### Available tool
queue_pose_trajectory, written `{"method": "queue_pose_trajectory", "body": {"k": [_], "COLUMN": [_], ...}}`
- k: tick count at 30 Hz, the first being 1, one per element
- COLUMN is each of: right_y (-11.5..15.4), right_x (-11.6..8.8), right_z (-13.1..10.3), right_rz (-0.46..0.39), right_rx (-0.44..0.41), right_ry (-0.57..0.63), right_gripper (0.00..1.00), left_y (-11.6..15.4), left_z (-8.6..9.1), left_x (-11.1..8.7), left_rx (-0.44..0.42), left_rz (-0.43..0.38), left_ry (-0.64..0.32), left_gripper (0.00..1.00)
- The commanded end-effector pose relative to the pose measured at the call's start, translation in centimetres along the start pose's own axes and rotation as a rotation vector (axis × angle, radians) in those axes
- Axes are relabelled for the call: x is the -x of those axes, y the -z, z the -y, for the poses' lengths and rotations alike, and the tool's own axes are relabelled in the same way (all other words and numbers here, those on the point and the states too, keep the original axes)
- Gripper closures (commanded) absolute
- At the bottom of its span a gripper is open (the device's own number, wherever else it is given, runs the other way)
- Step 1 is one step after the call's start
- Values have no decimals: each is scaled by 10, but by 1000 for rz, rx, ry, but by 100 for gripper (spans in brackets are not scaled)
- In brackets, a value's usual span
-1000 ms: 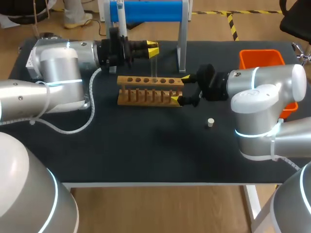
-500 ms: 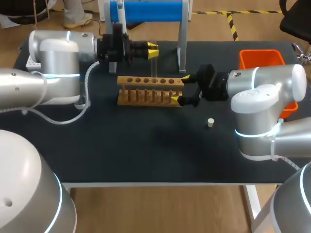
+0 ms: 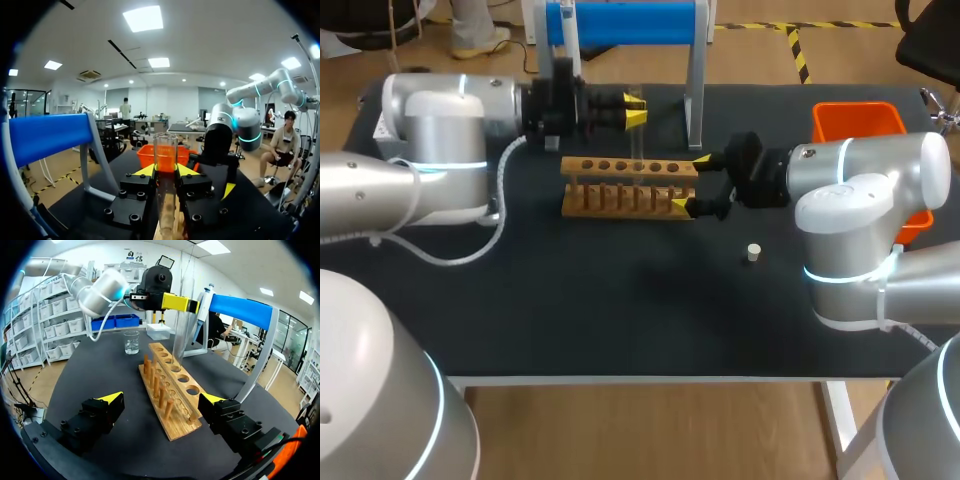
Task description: Invert the test tube, pick up the pipette, mount the tip to pipette, aspirate from beaker and dispense into the tube, eject the tip, return the pipette, and cap with the stopper.
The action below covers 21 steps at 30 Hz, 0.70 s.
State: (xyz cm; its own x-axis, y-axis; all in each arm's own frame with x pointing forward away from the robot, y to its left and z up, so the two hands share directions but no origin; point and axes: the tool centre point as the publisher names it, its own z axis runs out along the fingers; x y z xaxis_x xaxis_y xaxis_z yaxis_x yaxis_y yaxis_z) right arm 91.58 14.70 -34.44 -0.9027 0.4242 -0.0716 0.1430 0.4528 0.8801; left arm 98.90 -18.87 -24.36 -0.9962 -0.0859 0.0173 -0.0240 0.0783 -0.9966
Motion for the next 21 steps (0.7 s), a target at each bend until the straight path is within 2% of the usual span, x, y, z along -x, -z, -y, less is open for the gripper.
{"method": "queue_pose_trajectory", "body": {"k": [1, 21], "right_y": [1, 1], "right_x": [1, 1], "right_z": [0, 0], "right_rz": [-3, -3], "right_rx": [-2, -2], "right_ry": [0, 0], "right_gripper": [0, 0], "left_y": [0, 1], "left_z": [-5, -19], "left_x": [0, 0], "left_rx": [-3, -17], "left_rz": [2, 10], "left_ry": [3, 13], "left_gripper": [100, 100]}}
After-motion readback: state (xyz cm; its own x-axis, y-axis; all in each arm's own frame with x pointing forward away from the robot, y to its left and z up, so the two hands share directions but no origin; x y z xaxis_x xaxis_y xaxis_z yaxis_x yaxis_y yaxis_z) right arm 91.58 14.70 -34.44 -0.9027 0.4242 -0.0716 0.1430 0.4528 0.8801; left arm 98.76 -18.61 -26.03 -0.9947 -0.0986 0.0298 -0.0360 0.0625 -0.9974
